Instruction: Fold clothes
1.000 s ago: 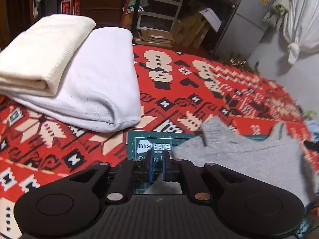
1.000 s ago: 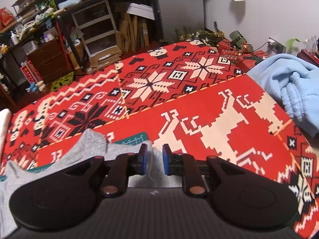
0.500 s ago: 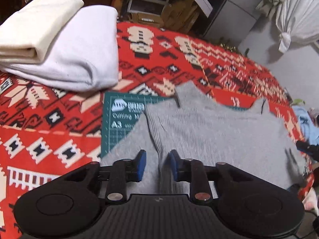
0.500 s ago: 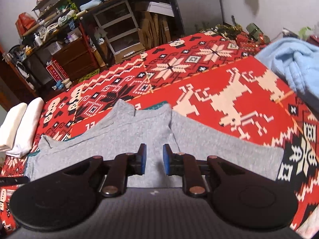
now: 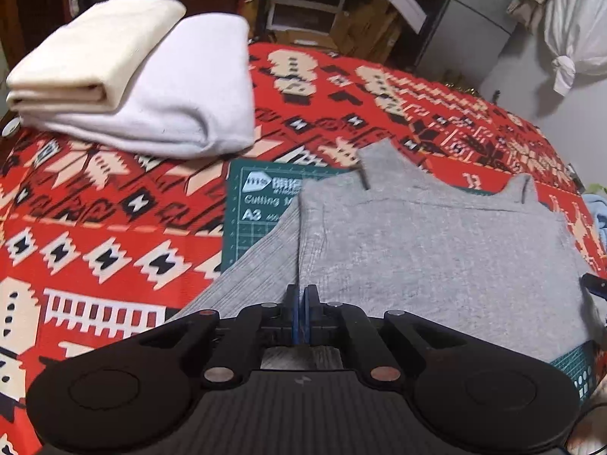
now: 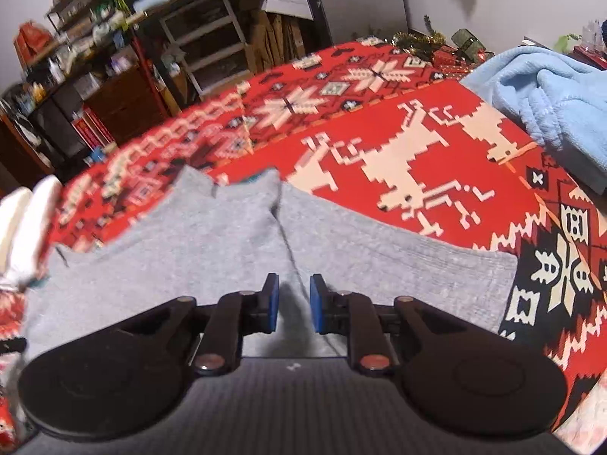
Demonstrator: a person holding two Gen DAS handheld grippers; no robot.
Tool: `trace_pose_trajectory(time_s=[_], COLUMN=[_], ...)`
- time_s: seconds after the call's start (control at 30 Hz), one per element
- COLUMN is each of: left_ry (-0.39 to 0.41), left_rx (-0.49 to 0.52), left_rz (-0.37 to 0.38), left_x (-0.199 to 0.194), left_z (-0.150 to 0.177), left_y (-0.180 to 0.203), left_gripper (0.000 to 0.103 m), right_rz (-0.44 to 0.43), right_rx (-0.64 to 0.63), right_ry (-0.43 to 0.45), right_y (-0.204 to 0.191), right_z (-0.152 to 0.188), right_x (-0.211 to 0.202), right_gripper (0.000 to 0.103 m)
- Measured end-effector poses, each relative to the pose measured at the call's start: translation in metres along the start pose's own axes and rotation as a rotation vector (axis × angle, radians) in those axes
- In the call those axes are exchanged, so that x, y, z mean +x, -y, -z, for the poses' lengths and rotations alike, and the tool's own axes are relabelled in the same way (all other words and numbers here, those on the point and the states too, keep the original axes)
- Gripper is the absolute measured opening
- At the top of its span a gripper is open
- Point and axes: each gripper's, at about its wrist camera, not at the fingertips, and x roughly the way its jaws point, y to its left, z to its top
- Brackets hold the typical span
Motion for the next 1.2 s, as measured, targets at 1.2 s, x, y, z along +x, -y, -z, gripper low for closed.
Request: trace_pose_trajectory(time_s=[1.2], left_ry=[0.102], left_rx=[-0.042], left_rz=[0.041], left_x=[-0.015], left_z=[-0.004], left_y=[0.028], left_gripper=[0.017], right_rz=[-0.126], right_rx=[-0.156], right_ry=[0.115], right_y=[-0.017], right_z=[-0.015], right_x=[-0.006], right_gripper=[0.013])
